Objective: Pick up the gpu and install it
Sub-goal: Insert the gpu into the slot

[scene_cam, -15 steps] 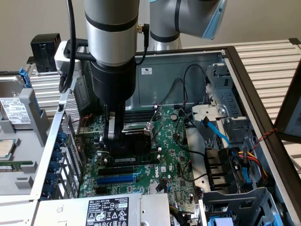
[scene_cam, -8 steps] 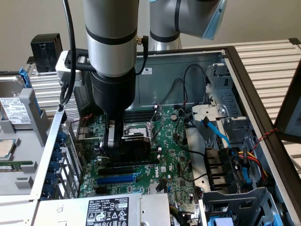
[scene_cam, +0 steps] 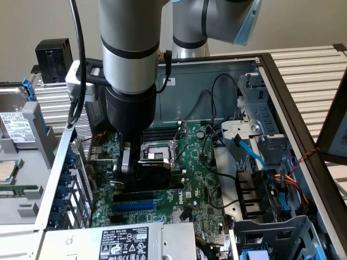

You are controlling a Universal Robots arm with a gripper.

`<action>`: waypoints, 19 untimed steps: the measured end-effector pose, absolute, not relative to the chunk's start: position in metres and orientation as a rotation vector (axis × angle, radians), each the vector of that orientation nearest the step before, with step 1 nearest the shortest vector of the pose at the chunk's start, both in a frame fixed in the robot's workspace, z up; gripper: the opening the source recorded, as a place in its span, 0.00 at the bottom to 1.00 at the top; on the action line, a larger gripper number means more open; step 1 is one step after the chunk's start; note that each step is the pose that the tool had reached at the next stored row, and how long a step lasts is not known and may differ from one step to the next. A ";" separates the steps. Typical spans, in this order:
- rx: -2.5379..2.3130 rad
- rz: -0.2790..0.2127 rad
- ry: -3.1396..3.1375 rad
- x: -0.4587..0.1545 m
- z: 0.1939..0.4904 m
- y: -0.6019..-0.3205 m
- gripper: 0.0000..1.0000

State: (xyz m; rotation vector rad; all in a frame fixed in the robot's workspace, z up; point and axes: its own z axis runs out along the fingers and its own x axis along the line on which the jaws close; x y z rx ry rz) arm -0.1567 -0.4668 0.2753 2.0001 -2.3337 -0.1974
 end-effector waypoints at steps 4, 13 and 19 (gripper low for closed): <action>1.996 -0.186 -2.330 -0.157 0.274 -0.466 0.29; 2.008 -0.182 -2.317 -0.157 0.274 -0.464 0.29; 2.015 -0.177 -2.307 -0.158 0.272 -0.464 0.29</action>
